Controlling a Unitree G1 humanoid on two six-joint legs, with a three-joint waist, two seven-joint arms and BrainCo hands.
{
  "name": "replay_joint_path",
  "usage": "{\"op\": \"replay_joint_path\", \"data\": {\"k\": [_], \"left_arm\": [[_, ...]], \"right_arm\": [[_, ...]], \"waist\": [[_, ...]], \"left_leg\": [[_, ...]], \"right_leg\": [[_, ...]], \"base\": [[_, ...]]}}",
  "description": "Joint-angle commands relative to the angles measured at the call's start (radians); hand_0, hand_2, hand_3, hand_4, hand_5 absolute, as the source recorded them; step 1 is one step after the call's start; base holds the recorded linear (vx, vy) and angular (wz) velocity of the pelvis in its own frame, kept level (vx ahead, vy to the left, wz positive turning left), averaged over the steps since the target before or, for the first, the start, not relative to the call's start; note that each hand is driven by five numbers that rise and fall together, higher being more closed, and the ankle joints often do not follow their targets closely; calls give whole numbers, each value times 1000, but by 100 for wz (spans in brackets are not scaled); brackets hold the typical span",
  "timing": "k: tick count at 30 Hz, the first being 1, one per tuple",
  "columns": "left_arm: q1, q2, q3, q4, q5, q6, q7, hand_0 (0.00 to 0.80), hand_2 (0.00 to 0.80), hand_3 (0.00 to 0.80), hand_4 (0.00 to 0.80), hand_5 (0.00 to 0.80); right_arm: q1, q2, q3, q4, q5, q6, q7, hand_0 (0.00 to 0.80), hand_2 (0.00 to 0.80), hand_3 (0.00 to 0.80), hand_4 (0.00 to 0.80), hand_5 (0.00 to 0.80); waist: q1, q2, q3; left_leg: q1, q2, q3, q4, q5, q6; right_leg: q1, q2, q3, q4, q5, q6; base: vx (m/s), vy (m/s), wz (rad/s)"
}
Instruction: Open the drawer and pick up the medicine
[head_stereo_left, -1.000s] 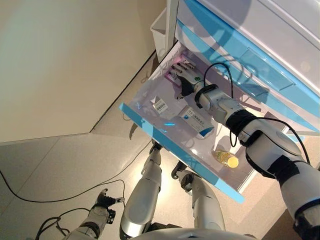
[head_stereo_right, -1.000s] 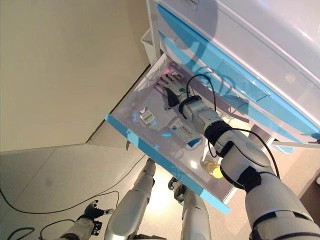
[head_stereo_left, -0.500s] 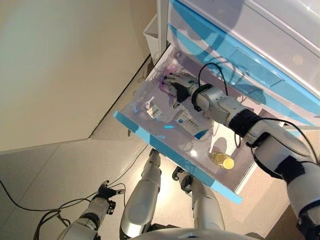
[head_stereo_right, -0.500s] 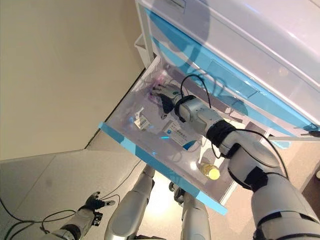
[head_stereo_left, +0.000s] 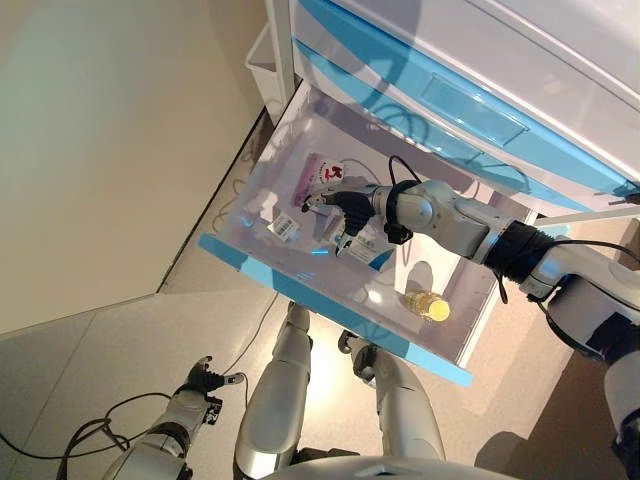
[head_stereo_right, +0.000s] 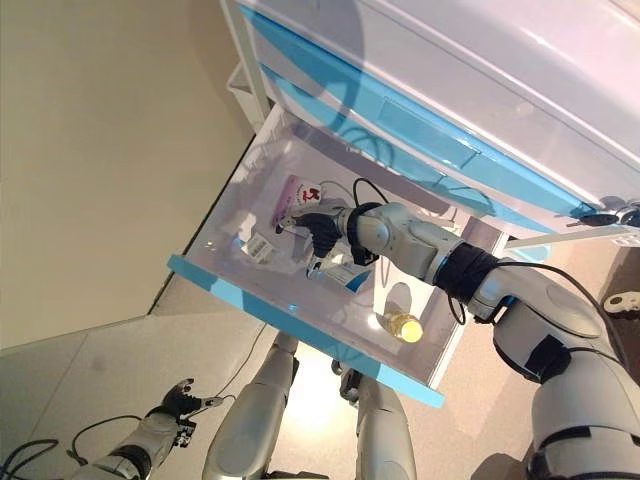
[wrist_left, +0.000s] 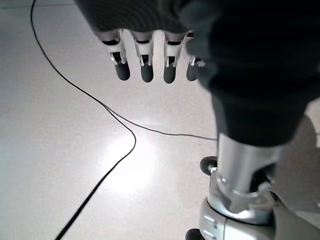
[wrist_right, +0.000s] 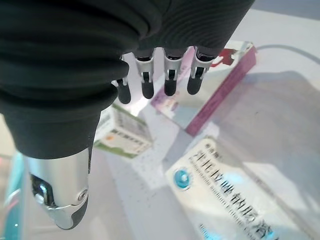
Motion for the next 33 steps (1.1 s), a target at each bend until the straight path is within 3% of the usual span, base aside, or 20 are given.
{"op": "replay_joint_path", "data": {"k": [1,6,10,19,33], "left_arm": [[175,63,56,-24,38,-10,-26,0,0,0,0,0],[227,87,28,-66,51,-29,-33,0,0,0,0,0],[215,68,34,-41,61,-22,-1,0,0,0,0,0],[204,30,34,-28,61,-20,40,0,0,0,0,0],[208,35,40,-9,70,-26,51,0,0,0,0,0]], "right_arm": [[-37,-114,-11,-37,8,-52,-32,0,0,0,0,0],[-2,-138,-53,10,-103,-86,-106,0,0,0,0,0],[31,-106,-162,58,-261,-89,-265,0,0,0,0,0],[60,-98,-257,-15,-328,-116,-404,0,0,0,0,0],[-68,-144,-77,-85,-463,-170,-430,0,0,0,0,0]], "waist": [[22,6,52],[23,29,65],[18,28,70],[18,24,82],[29,23,90]], "left_leg": [[57,-77,-7,-13,-66,73],[52,-79,2,-7,-65,71],[45,-77,7,2,-66,71],[43,-75,5,-1,-66,70],[47,-74,-8,-2,-69,67]], "right_leg": [[83,-96,54,-113,161,114],[81,-95,58,-119,165,115],[77,-93,67,-123,169,115],[72,-90,66,-122,169,116],[70,-91,64,-108,159,119]], "base": [[-32,23,2],[-20,10,1],[0,0,0],[1,-7,0],[1,-2,1]]}}
